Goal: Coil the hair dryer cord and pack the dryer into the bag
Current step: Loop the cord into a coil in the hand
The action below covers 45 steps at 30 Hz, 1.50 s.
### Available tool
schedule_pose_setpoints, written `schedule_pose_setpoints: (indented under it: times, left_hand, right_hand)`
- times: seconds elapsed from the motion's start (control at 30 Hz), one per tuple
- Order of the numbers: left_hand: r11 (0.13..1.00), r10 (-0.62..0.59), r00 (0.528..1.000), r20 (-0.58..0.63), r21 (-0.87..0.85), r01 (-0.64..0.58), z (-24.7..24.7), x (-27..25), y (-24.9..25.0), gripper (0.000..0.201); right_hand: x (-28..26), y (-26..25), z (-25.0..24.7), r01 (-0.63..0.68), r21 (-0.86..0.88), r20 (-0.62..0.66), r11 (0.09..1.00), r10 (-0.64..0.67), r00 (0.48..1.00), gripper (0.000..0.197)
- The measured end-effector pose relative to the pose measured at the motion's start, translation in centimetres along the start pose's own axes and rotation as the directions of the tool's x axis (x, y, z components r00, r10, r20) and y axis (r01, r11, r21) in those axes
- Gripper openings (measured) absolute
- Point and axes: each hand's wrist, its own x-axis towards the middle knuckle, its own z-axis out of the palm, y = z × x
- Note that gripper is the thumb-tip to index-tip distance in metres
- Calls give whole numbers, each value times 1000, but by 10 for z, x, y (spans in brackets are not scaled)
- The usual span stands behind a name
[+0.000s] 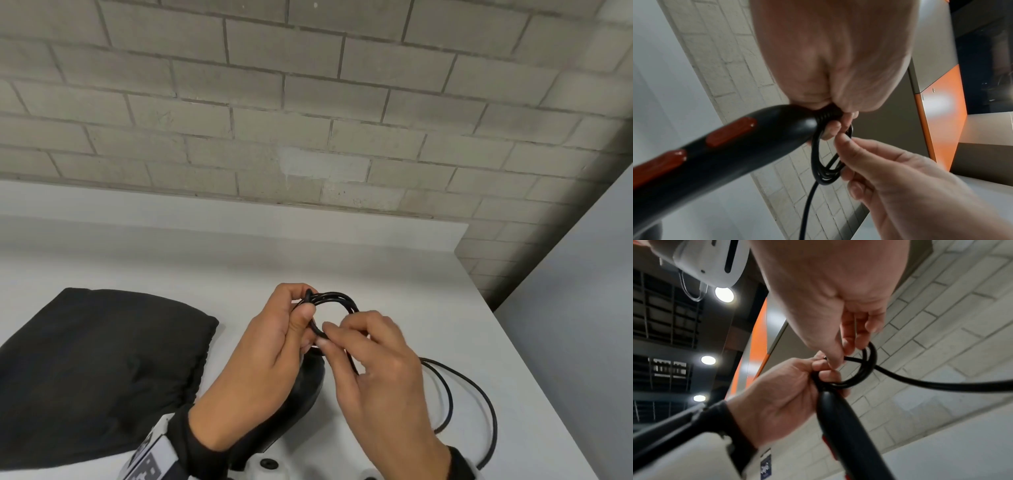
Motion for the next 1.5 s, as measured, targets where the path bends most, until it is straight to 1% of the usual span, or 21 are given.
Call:
schedule_pose_setpoints:
  times: [0.1, 0.17, 0.23, 0.33, 0.4, 0.47, 0.5, 0.53, 0.57, 0.63, 0.7, 0.77, 0.83, 0.87, 0.93, 1.03, 1.17, 1.27, 1.33, 1.4, 1.5]
  left_hand:
    - [999, 6, 1000, -12, 36, -6, 0, 1, -2, 20]
    - [999, 9, 1000, -7, 51, -9, 0, 1, -5, 21]
    - [998, 16, 1000, -9, 68, -16, -1, 1, -7, 21]
    - [997, 23, 1000, -2, 76, -23, -3, 1, -8, 24]
    - [997, 25, 1000, 13, 74, -26, -2, 0, -9, 24]
    - [997, 30, 999, 32, 69, -32, -2, 0, -8, 25]
    - [997, 34, 999, 39, 66, -36, -2, 0, -8, 25]
    - [997, 37, 999, 36, 64, -39, -2, 1, -8, 26]
    - [997, 36, 999, 25, 63, -37, -3, 2, -8, 27]
    - [999, 27, 1000, -11, 44, -26, -6, 5, -8, 28]
    - [1000, 17, 999, -44, 11, -17, -9, 7, -9, 27]
    - [1000, -1, 998, -61, -30, -1, -12, 7, -10, 26]
    - [998, -15, 998, -60, -63, 11, -12, 7, -10, 27]
    - [998, -19, 998, -55, -69, 15, -12, 6, -9, 28]
    - [997, -20, 999, -46, -71, 17, -11, 6, -7, 27]
    - [996, -21, 999, -33, -85, 19, -11, 5, -6, 28]
    - [997, -22, 999, -23, -80, 20, -10, 6, -5, 27]
    - [999, 3, 1000, -29, -40, -4, -8, 6, -3, 27]
    - [999, 29, 999, -40, -18, -30, -7, 7, -5, 27]
    - [999, 29, 999, -41, -31, -30, -6, 8, -7, 29]
    - [997, 24, 999, -45, -66, -27, -7, 8, -10, 31]
  right_hand:
    - [3, -10, -3, -256, 217, 107, 942, 238, 965, 7]
    - [9, -14, -10, -420, 338, 242, 843, 353, 904, 10]
    - [16, -17, -19, -554, 461, 377, 693, 412, 829, 14]
    - [29, -21, -29, -695, 625, 553, 355, 427, 716, 11]
    - [38, -19, -36, -756, 654, 686, -13, 432, 586, 20]
    - [45, -14, -44, -717, 576, 814, -392, 355, 459, 29]
    - [46, -11, -47, -683, 530, 848, -503, 291, 444, 31]
    - [45, -9, -47, -666, 514, 853, -540, 243, 461, 33]
    - [42, -7, -46, -674, 539, 836, -505, 229, 498, 37]
    - [34, -5, -42, -689, 662, 749, -294, 234, 620, 47]
    - [24, -4, -39, -628, 778, 613, 20, 202, 764, 53]
    - [13, 3, -33, -486, 790, 473, 375, 133, 871, 45]
    - [4, 9, -28, -307, 672, 358, 674, 67, 931, 39]
    - [0, 11, -24, -231, 580, 321, 782, 41, 946, 43]
    - [-9, 17, -14, -88, 398, 293, 913, -35, 956, 61]
    - [-18, 29, 0, 70, 214, 265, 974, -127, 956, 68]
    - [-15, 33, 8, 195, 35, 137, 980, -198, 971, 33]
    - [-10, 28, 9, 221, 61, 59, 973, -225, 973, 20]
    - [-7, 21, 6, 124, 170, 3, 978, -127, 992, 24]
    - [-3, 10, -1, -31, 355, -48, 935, 51, 998, 22]
    - [4, -1, -12, -226, 682, -12, 695, 320, 947, 4]
